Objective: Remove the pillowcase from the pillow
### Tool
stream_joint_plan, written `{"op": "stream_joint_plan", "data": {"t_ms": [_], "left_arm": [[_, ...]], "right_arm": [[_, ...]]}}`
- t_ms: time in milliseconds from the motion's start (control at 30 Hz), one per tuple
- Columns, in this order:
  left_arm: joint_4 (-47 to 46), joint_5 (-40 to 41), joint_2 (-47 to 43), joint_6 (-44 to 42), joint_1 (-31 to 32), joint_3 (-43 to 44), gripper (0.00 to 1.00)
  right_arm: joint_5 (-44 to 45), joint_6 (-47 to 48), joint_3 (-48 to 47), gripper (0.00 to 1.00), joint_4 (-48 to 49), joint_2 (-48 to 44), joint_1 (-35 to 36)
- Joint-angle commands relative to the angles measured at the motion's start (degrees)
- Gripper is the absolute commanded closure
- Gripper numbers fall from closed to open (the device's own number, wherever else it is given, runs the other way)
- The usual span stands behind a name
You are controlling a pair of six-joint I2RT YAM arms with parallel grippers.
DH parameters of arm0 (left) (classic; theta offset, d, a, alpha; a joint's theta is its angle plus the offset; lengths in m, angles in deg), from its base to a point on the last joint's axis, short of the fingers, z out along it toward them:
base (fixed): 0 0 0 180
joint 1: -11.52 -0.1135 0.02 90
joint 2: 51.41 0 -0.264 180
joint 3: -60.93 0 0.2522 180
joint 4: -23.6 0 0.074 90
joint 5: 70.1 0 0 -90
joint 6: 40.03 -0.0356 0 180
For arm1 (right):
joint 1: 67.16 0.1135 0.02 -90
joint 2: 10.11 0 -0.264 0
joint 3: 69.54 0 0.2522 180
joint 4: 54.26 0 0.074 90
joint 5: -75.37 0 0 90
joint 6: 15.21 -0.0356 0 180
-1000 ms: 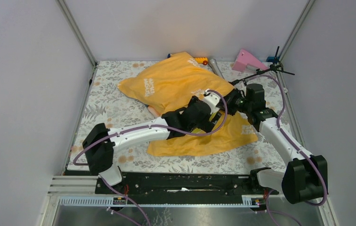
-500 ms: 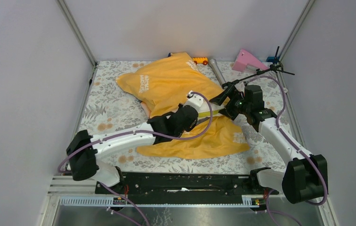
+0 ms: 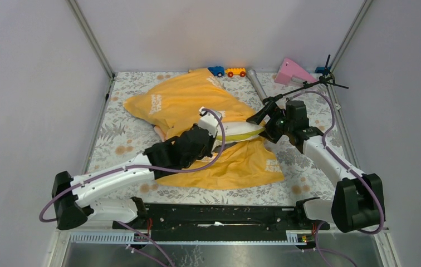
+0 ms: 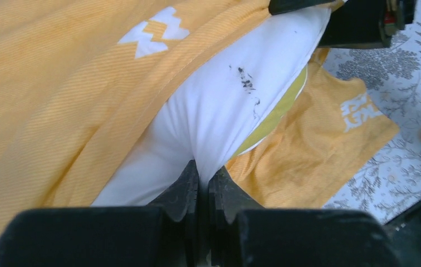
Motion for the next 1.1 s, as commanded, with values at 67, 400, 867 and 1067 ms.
{"op": "stream_joint_plan", "data": {"t_ms": [67,400,867,1067], "left_arm": [[-7.24,-1.05,-12.86,2.13,-0.01,-0.78,1.0],[-6.58,-3.87,-16.75,3.24,-0.01,-1.9,1.0],[-1.55,2.78,-14.93,8.23,-1.71,1.13,1.0],[4.12,7.92,-13.16,9.77,-6.59,5.19,1.0]], "right_arm": [[8.05,2.1,-2.49,0.0,1.01,4.63,-2.07],[3.69,0.39,-3.04,0.01,6.03,8.52,-2.39],[-2.02,6.38,1.41,0.01,9.01,3.75,-4.9],[1.13,13.24,14.84,0.0,17.91,-14.29,-5.13]]}}
